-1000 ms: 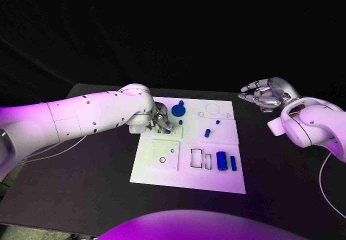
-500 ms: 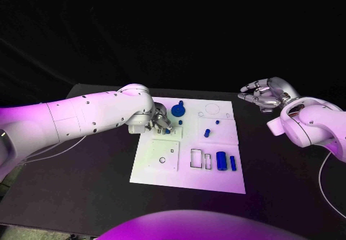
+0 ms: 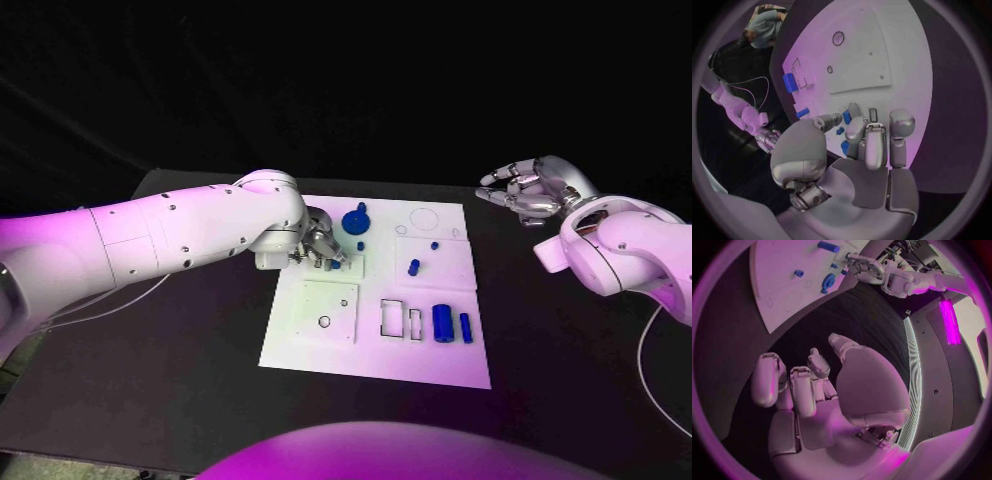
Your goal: Assemble the parts on the task board
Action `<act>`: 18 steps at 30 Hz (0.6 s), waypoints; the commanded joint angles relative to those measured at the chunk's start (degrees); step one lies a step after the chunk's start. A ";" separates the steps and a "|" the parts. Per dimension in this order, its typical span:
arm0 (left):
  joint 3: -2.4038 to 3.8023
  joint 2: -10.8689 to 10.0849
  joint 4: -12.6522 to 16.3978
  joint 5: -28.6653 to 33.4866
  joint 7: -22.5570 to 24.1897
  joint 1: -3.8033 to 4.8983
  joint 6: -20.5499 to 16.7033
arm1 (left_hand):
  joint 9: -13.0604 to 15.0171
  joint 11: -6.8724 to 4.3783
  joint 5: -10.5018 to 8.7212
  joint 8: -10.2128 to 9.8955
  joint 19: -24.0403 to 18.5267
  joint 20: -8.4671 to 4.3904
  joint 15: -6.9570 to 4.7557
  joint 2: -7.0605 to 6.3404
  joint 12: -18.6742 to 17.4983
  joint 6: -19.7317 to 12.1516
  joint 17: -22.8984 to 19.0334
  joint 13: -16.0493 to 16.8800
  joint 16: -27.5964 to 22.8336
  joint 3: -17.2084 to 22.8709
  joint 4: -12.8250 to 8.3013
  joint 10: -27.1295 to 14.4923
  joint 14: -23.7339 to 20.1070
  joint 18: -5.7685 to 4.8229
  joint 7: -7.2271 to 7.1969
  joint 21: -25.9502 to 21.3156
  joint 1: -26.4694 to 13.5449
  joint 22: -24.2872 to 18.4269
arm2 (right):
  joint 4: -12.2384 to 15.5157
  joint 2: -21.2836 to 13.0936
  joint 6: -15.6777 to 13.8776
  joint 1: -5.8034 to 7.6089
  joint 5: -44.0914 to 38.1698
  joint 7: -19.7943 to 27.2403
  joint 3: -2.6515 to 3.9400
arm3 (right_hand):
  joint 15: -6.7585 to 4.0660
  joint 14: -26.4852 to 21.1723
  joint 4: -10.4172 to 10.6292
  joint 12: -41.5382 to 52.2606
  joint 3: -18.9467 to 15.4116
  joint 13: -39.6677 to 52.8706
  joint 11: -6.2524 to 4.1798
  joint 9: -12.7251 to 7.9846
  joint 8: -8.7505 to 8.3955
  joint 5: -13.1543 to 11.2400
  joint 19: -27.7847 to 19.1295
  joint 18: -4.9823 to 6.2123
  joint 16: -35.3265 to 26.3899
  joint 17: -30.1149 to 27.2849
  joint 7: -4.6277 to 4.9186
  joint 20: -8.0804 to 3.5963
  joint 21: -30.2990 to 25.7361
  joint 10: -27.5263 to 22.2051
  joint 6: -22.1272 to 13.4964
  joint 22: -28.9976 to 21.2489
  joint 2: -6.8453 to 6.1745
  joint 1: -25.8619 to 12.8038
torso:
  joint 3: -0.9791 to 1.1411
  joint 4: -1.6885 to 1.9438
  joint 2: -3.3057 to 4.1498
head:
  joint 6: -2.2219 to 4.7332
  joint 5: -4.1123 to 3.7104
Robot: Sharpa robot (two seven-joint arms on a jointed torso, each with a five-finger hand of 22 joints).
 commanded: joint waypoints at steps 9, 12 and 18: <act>1.48 -1.17 1.25 -0.55 0.33 0.09 -0.58 | -0.24 -0.21 -0.27 -0.13 0.56 -0.02 -0.45 -0.59 0.23 0.34 5.52 -0.01 0.27 -3.06 0.93 0.19 3.57 -0.63 0.06 -0.24 0.05 0.01 | -0.08 -0.07 -0.03 -0.07 -0.33 0.41 0.01 | -0.43 3.16 0.24 -0.30 -0.02 -0.14 0.03 0.07 0.22 0.37 -0.49 0.60 -0.38 4.42 0.00 0.11 -0.25 -0.60 -0.41 1.89 -0.38 0.10 | 0.04 0.00 0.00 | 0.23 -0.10; 2.14 -1.58 1.72 -0.58 0.35 0.17 -0.89 | -0.25 -0.21 -0.27 -0.13 0.51 -0.02 -0.45 -0.60 0.14 0.32 5.54 -0.18 0.28 -3.23 0.95 0.11 3.57 -0.61 0.06 -0.29 0.03 -0.08 | -0.10 -0.08 -0.04 -0.08 -0.33 0.42 0.01 | -0.43 3.16 0.27 -0.34 -0.04 -0.20 0.04 0.07 0.24 0.35 -0.49 0.60 -0.39 4.42 0.00 0.10 -0.27 -0.65 -0.45 1.89 -0.40 0.10 | 0.06 0.06 -0.02 | 0.39 -0.19; 3.72 -2.71 2.86 -0.57 0.35 0.63 -1.81 | -0.60 0.05 0.04 -0.81 -0.44 0.04 -0.30 -0.51 -1.97 -0.96 5.42 -3.54 0.22 -4.65 0.87 -1.76 3.53 -0.32 0.42 -1.15 1.16 -1.80 | -0.14 -0.11 -0.04 -0.09 -0.33 0.42 0.01 | -0.43 3.16 0.27 -0.34 -0.04 -0.20 0.04 0.07 0.24 0.35 -0.49 0.60 -0.39 4.42 0.00 0.10 -0.27 -0.65 -0.45 1.89 -0.40 0.10 | 0.04 0.02 -0.07 | 0.68 -0.26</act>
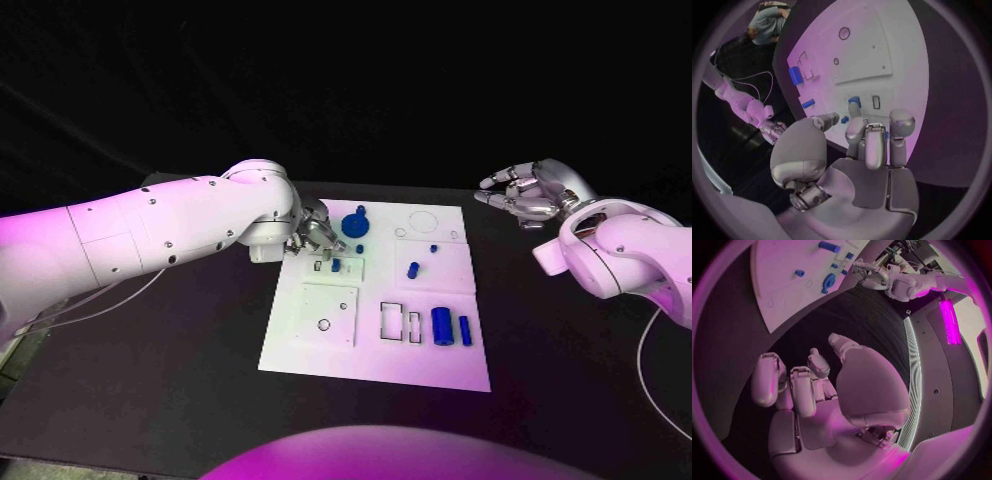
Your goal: Assemble the parts on the task board
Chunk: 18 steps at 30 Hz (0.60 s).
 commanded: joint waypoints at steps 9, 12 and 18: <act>1.67 -0.26 -3.35 0.07 1.89 2.94 -2.44 | -5.65 3.53 0.45 -8.33 -3.49 2.14 2.84 -0.03 -9.35 -7.70 4.49 -14.16 -0.18 -3.43 0.03 -8.92 3.32 0.49 4.21 -3.53 6.14 -5.95 | -0.13 -0.08 0.00 -0.07 -0.31 0.40 0.00 | -0.43 3.16 0.28 -0.34 -0.04 -0.04 0.04 0.08 0.24 0.35 -0.28 0.60 -0.39 4.43 0.00 -0.11 -0.27 -0.23 -0.45 1.91 -0.40 0.10 | 0.00 0.02 0.03 | 0.76 -0.03; 1.74 0.65 -5.45 -0.55 2.30 3.31 -2.09 | -5.92 3.62 0.45 -8.54 -3.40 2.26 2.93 -0.03 -9.37 -7.66 4.51 -14.27 -0.16 -3.60 0.03 -8.93 3.32 0.48 4.30 -3.49 6.39 -5.80 | -0.15 -0.05 0.00 -0.07 -0.30 0.41 0.00 | -0.43 3.16 0.28 -0.34 -0.04 -0.04 0.04 0.08 0.24 0.35 -0.28 0.60 -0.39 4.43 0.00 -0.11 -0.27 -0.23 -0.45 1.91 -0.40 0.10 | -0.03 -0.08 0.10 | 0.87 -0.01; 1.48 3.00 -9.46 -2.06 2.78 3.56 -0.51 | -6.16 3.65 0.35 -8.55 -3.15 2.37 3.00 -0.02 -9.03 -7.21 4.65 -13.87 -0.08 -3.96 0.12 -8.63 3.36 0.43 4.29 -3.31 6.42 -5.38 | -0.20 -0.01 0.03 -0.18 -0.30 0.43 0.00 | -0.43 3.16 0.28 -0.34 -0.04 -0.04 0.04 0.08 0.24 0.35 -0.28 0.60 -0.39 4.43 0.00 -0.11 -0.27 -0.23 -0.45 1.91 -0.40 0.10 | -0.17 -0.20 0.33 | 1.05 0.01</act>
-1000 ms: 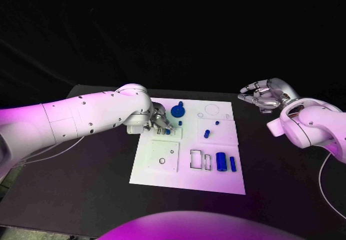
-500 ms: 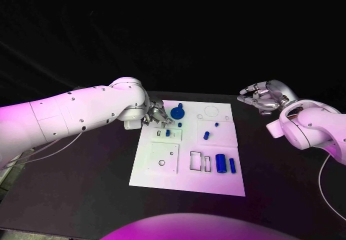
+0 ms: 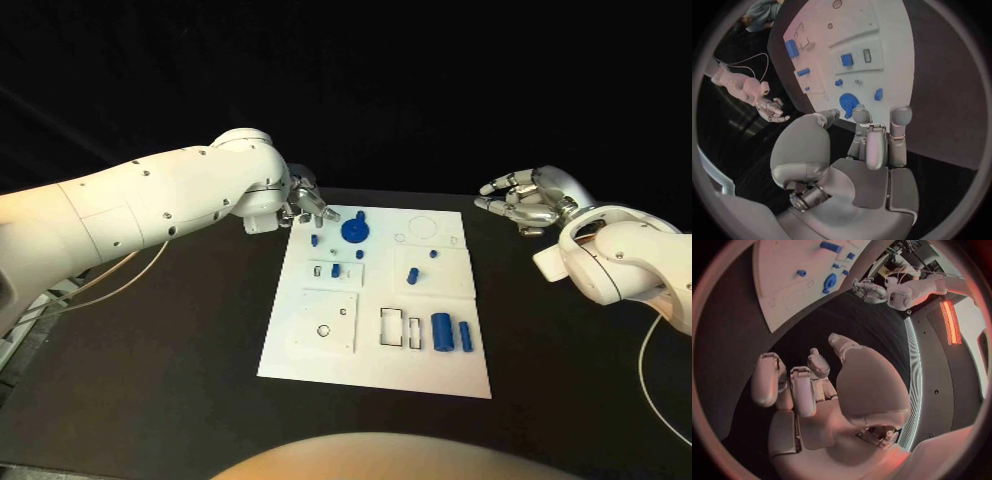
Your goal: Assemble the parts on the task board
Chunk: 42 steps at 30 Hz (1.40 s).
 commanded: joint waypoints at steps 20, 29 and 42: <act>-1.46 4.20 -9.90 -4.75 2.51 -0.04 4.26 | -0.52 0.15 -0.10 -0.13 0.06 0.43 0.43 -0.19 0.12 1.03 4.53 0.03 -0.12 -1.20 0.02 0.08 3.21 0.50 0.10 -0.05 0.85 -0.02 | -0.01 -0.03 0.06 -0.20 -0.30 0.39 0.00 | -0.43 3.16 0.28 -0.34 -0.04 -0.05 0.04 0.09 0.25 0.35 -0.28 0.61 -0.40 4.44 0.00 -0.11 -0.27 -0.23 -0.45 1.92 -0.40 0.10 | -0.06 -0.05 0.20 | 0.15 0.23; -2.14 5.19 -11.80 -4.80 2.53 -0.25 7.43 | -0.68 0.13 -0.12 -0.18 -0.01 0.46 0.43 -0.30 0.04 1.13 4.26 -0.17 -0.23 -1.47 0.01 -0.03 3.13 0.53 0.09 -0.11 1.00 -0.14 | -0.04 0.01 0.02 -0.21 -0.31 0.41 0.00 | -0.45 3.15 0.40 -0.28 -0.06 -0.01 0.03 0.12 0.42 0.37 -0.31 0.63 -0.46 4.38 -0.02 -0.13 -0.42 -0.16 -0.54 1.83 -0.37 0.10 | -0.06 -0.16 0.21 | -0.03 0.34; -2.68 5.75 -12.83 -3.18 2.54 -0.58 10.29 | -0.86 0.12 -0.07 -0.22 -0.09 0.50 0.43 -0.11 0.00 1.27 4.10 -0.28 -0.31 -1.54 -0.05 -0.14 3.06 0.54 0.08 -0.17 1.42 -0.21 | -0.07 0.10 0.05 -0.21 -0.31 0.41 0.00 | -0.45 3.15 0.40 -0.28 -0.06 -0.01 0.03 0.12 0.42 0.37 -0.31 0.63 -0.46 4.38 -0.02 -0.13 -0.42 -0.16 -0.54 1.83 -0.37 0.10 | -0.04 -0.08 0.18 | -0.33 0.23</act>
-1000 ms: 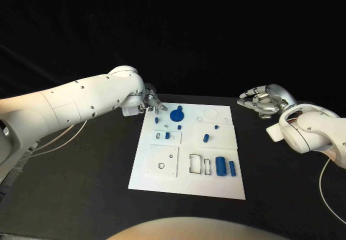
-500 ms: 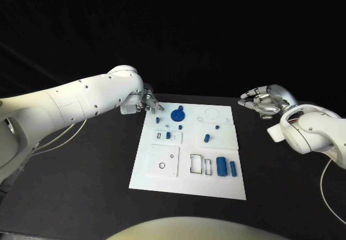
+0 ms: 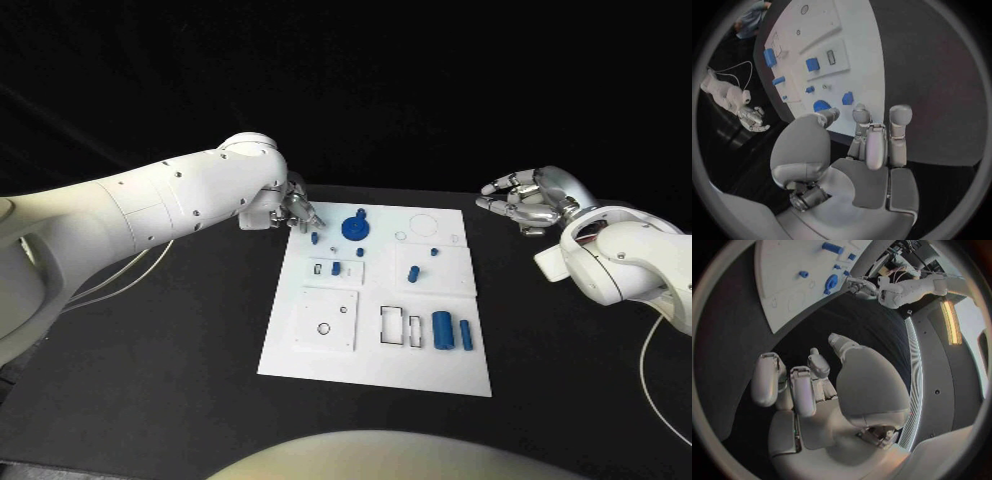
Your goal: Assemble the parts on the task board
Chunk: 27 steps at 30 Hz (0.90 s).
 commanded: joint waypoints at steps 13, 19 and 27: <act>-0.12 0.18 0.51 1.35 1.04 -0.09 3.21 | -0.39 0.02 -0.02 0.02 -0.08 0.57 0.37 0.54 0.23 1.27 4.11 0.04 -0.30 -0.40 -0.16 -0.11 3.02 0.53 -0.07 -0.14 1.64 0.08 | -0.07 0.17 0.13 -0.03 -0.31 0.36 0.01 | -0.45 3.15 0.41 -0.28 -0.06 -0.02 0.03 0.09 0.20 0.37 -0.31 0.62 -0.12 4.40 -0.02 -0.13 -0.19 -0.17 -0.54 1.81 -0.37 0.10 | 0.03 0.06 -0.06 | -0.09 0.11; -0.13 0.21 0.47 1.45 1.16 -0.09 2.55 | -0.68 -0.10 0.03 0.23 -0.03 0.53 0.27 1.38 0.45 1.71 4.22 0.07 -0.23 -0.20 -0.22 -0.02 3.05 0.53 -0.22 -0.09 3.17 0.21 | -0.08 0.20 0.15 -0.03 -0.31 0.34 0.01 | -0.46 3.13 0.46 -0.28 -0.06 -0.06 0.01 0.11 0.33 0.42 -0.36 0.64 -0.17 4.34 -0.03 -0.14 -0.35 -0.17 -0.62 1.72 -0.37 0.16 | 0.03 0.03 -0.02 | -0.13 0.13; -0.16 0.44 -0.13 1.81 1.38 -0.15 2.00 | -0.98 -0.23 0.01 0.42 0.04 0.44 0.16 2.13 0.60 1.79 4.22 -0.03 -0.22 0.07 -0.40 -0.01 3.05 0.50 -0.34 -0.01 5.29 0.37 | -0.09 0.24 0.18 -0.03 -0.31 0.33 0.01 | -0.46 3.13 0.46 -0.28 -0.06 -0.06 0.01 0.11 0.33 0.42 -0.36 0.64 -0.17 4.34 -0.03 -0.14 -0.35 -0.17 -0.62 1.72 -0.37 0.16 | 0.02 -0.02 0.01 | -0.43 0.04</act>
